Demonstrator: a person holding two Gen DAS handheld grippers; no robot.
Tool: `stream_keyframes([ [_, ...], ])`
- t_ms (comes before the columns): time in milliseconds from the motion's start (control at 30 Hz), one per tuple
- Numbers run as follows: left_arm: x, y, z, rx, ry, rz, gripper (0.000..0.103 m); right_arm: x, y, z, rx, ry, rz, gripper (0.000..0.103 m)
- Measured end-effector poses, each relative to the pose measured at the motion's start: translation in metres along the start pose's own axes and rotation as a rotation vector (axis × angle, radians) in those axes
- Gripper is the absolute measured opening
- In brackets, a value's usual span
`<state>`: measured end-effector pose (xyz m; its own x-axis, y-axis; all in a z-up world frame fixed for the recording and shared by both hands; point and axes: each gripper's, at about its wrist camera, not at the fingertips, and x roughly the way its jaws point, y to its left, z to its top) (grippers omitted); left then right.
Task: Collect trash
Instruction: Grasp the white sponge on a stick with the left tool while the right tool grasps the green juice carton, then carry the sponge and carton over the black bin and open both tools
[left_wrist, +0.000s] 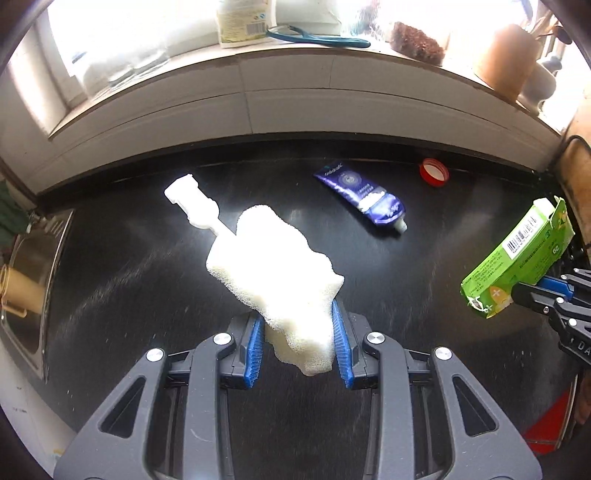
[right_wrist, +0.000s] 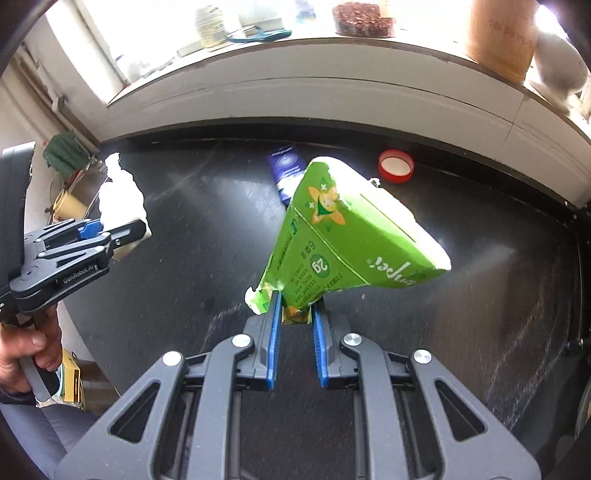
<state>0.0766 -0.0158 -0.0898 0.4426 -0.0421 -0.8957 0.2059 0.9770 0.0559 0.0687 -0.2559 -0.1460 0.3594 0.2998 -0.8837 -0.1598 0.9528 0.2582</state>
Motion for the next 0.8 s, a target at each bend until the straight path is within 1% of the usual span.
stream_keyframes([
  [67, -0.009, 0.002, -0.012, -0.007, -0.003, 0.0, 0.032, -0.004, 0.006, -0.005, -0.008, -0.002, -0.001, 0.017],
  [167, -0.014, 0.003, -0.025, -0.022, -0.009, 0.002, 0.032, -0.006, 0.015, -0.024, -0.032, -0.013, -0.007, 0.017],
  [233, -0.016, 0.005, -0.035, -0.032, -0.011, 0.002, 0.032, -0.006, 0.023, -0.029, -0.04, -0.014, -0.001, 0.017],
  [400, -0.023, 0.016, -0.058, -0.06, -0.008, 0.018, 0.032, -0.008, 0.039, -0.028, -0.065, -0.02, 0.008, 0.017],
  [567, -0.031, 0.029, -0.073, -0.089, -0.007, 0.034, 0.032, -0.012, 0.053, -0.027, -0.098, -0.029, 0.031, 0.017],
  [667, -0.038, 0.042, -0.084, -0.116, -0.013, 0.05, 0.032, -0.01, 0.076, -0.024, -0.133, -0.029, 0.056, 0.017],
  [800, -0.052, 0.067, -0.102, -0.167, -0.021, 0.084, 0.032, -0.002, 0.118, -0.016, -0.208, -0.02, 0.104, 0.017],
])
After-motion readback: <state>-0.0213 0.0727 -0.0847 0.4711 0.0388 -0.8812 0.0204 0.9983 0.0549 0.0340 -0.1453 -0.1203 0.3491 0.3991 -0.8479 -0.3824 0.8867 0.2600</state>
